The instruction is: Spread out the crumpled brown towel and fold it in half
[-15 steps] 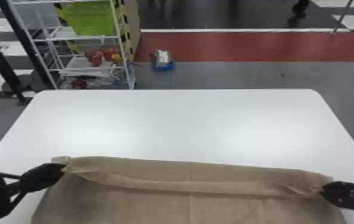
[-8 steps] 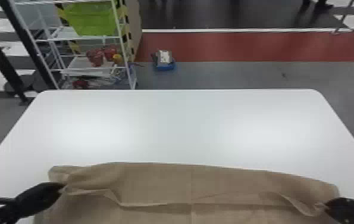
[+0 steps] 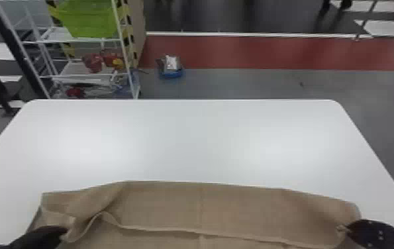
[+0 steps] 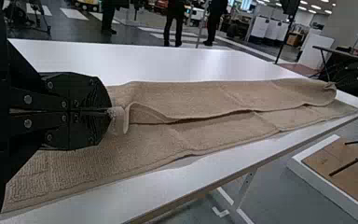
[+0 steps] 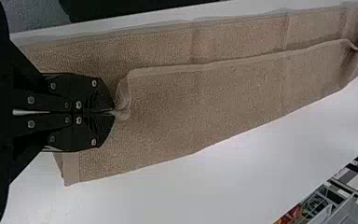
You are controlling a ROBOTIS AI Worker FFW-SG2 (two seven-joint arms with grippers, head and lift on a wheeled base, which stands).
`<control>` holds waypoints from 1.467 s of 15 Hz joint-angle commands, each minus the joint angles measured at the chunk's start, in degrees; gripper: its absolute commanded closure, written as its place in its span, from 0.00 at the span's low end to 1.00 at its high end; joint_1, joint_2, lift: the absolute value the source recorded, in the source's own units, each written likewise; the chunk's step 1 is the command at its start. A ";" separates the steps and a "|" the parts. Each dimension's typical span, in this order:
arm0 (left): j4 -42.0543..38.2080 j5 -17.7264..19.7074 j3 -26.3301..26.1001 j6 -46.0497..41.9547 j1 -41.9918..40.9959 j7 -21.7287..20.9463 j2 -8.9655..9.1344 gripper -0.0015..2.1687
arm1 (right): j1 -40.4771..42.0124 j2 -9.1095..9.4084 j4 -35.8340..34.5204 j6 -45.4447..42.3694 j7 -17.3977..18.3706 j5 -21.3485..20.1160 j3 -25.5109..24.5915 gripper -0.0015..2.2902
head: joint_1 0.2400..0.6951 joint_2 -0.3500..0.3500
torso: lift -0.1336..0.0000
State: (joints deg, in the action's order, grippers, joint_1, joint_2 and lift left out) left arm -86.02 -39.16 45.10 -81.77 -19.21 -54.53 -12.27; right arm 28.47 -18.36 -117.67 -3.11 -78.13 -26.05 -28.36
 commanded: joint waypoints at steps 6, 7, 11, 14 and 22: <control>4.02 -1.36 0.95 0.17 2.08 3.02 -1.18 0.72 | 1.41 -0.45 -0.46 -5.71 -0.19 2.93 -5.57 0.67 | 1.00 0.47 | 0.08; 4.72 -1.45 0.95 0.17 2.25 4.08 -1.53 0.72 | 1.41 -0.62 0.16 -6.24 -0.19 2.93 -6.01 0.67 | 1.00 0.47 | 0.08; 6.57 -1.98 1.04 0.52 3.66 5.31 -2.06 0.72 | -0.17 -1.33 3.76 -8.70 0.35 3.11 -7.50 0.67 | 1.00 0.44 | 0.08; 7.01 -3.21 1.48 0.34 3.92 5.48 -2.14 0.72 | -2.19 -1.59 5.34 -8.70 2.02 2.93 -7.50 0.67 | 1.00 0.42 | 0.08; 6.92 -1.98 2.36 -2.29 2.16 5.84 -1.70 0.72 | 0.18 -1.33 3.67 -12.22 2.11 2.84 -7.42 0.67 | 1.00 0.43 | 0.08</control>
State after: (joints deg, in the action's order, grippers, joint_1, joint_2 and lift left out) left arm -79.21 -41.40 47.35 -82.76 -16.30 -48.80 -13.94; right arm 27.07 -19.82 -113.67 -13.03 -76.07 -23.37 -35.21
